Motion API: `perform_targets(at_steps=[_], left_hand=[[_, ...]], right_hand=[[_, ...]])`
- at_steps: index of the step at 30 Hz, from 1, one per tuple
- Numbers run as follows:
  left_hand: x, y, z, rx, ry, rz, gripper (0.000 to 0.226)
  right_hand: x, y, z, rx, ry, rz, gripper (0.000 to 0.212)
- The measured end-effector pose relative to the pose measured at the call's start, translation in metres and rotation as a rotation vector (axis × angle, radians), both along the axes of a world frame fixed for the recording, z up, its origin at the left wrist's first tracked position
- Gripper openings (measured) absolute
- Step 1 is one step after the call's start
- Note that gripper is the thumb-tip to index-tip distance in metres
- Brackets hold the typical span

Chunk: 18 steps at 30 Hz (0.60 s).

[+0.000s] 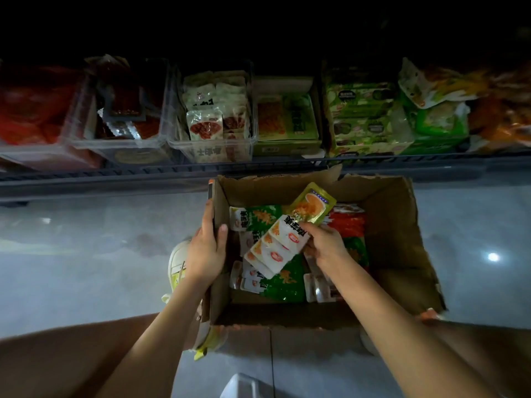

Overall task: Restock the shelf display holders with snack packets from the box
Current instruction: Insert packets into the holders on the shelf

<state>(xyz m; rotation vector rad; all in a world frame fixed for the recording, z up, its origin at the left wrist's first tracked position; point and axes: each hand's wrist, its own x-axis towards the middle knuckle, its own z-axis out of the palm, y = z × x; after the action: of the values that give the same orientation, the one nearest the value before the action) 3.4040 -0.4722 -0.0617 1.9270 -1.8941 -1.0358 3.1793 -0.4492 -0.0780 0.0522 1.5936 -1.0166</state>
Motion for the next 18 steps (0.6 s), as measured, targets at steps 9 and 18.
perform_targets(at_steps=[9,18], left_hand=[[-0.041,-0.015,0.093,-0.389,-0.028,0.003,0.037],[-0.088,-0.039,0.231,-0.061,0.229,-0.455,0.081]], right_hand=[[-0.037,0.013,0.141,-0.263,0.428,0.685,0.009],[-0.060,0.008,0.253,-0.303,0.525,1.211,0.028]])
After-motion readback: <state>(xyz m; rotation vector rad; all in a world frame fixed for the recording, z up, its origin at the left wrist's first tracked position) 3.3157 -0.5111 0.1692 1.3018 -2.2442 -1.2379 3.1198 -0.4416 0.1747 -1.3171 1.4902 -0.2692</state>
